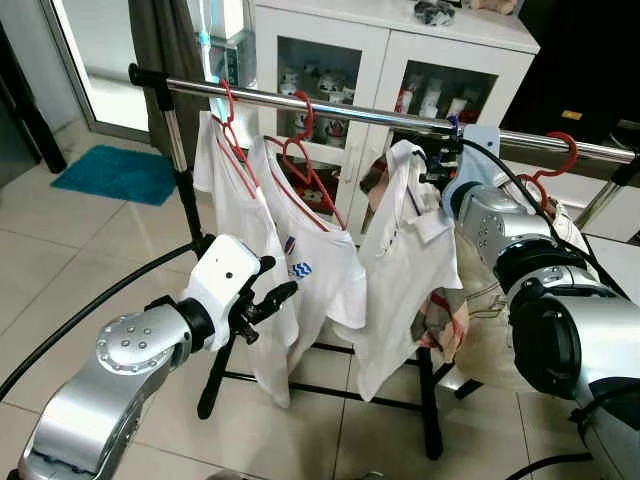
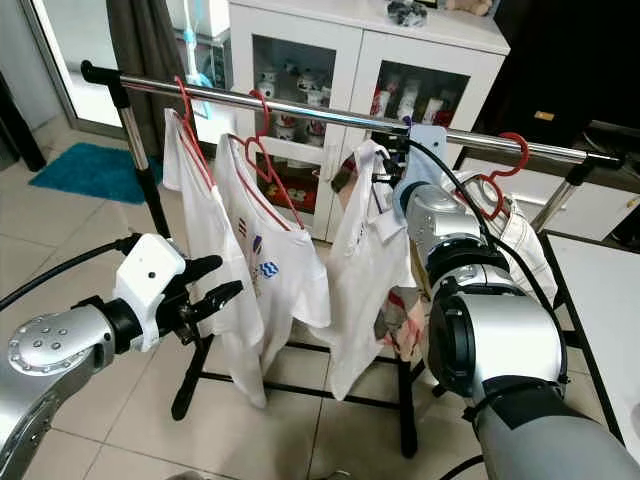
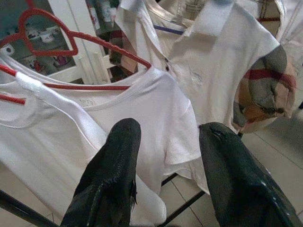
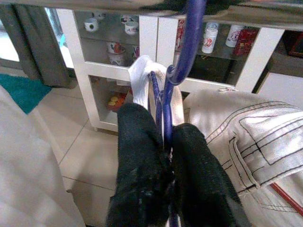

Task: Hang hanger

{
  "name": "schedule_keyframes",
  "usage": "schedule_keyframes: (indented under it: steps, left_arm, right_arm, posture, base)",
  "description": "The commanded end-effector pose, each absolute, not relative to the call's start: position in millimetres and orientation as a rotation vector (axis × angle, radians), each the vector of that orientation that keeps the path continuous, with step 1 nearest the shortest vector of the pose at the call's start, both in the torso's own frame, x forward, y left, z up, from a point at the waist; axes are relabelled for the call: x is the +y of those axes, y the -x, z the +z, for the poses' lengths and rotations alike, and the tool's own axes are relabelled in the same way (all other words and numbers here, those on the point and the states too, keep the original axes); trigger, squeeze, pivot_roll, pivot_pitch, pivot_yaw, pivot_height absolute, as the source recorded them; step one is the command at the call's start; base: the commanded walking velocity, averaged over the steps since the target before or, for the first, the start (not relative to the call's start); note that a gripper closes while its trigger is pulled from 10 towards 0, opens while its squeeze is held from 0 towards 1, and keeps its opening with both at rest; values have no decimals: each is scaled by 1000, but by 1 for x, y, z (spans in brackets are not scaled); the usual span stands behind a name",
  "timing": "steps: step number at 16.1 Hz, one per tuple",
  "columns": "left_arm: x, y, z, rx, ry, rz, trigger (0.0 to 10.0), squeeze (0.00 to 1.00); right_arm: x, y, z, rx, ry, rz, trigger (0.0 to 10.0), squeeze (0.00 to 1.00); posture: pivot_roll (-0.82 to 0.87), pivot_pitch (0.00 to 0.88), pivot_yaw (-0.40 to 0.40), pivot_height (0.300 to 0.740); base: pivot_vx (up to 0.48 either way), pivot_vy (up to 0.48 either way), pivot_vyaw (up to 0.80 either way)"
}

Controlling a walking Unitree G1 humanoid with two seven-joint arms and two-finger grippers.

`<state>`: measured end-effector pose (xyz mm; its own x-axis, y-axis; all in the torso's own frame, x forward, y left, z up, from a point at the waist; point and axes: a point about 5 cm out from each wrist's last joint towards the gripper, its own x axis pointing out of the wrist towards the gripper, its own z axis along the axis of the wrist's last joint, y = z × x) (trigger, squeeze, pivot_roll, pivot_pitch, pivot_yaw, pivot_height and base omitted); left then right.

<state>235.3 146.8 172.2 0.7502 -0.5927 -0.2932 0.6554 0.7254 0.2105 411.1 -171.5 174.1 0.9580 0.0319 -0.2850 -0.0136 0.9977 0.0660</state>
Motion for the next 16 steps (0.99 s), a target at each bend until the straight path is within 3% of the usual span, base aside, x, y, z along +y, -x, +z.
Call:
schedule_keyframes:
  steps: [1,5,6,16]
  left_arm:
    - [147,-233,179,186,-316,-684,10000,0]
    - [144,-233,195,123,-313,-688,10000,0]
    - [144,-231,198,124,-316,-690,10000,0]
    - [147,-221,198,175,-330,-718,10000,0]
  right_arm:
    - [-175,-413,182,274,-69,10,10000,1000]
    - [-175,-416,191,250,-61,15,10000,1000]
    - [-175,-416,192,252,-45,9,10000,0]
    - [-177,-411,176,310,-107,-1,9765,0]
  posture:
    - [37,54,-132,719]
    - [48,85,-153,719]
    - [53,94,-155,719]
    - [80,124,-140,719]
  base:
    - [0,0,0]
    - [0,0,0]
    - [0,0,0]
    - [0,0,0]
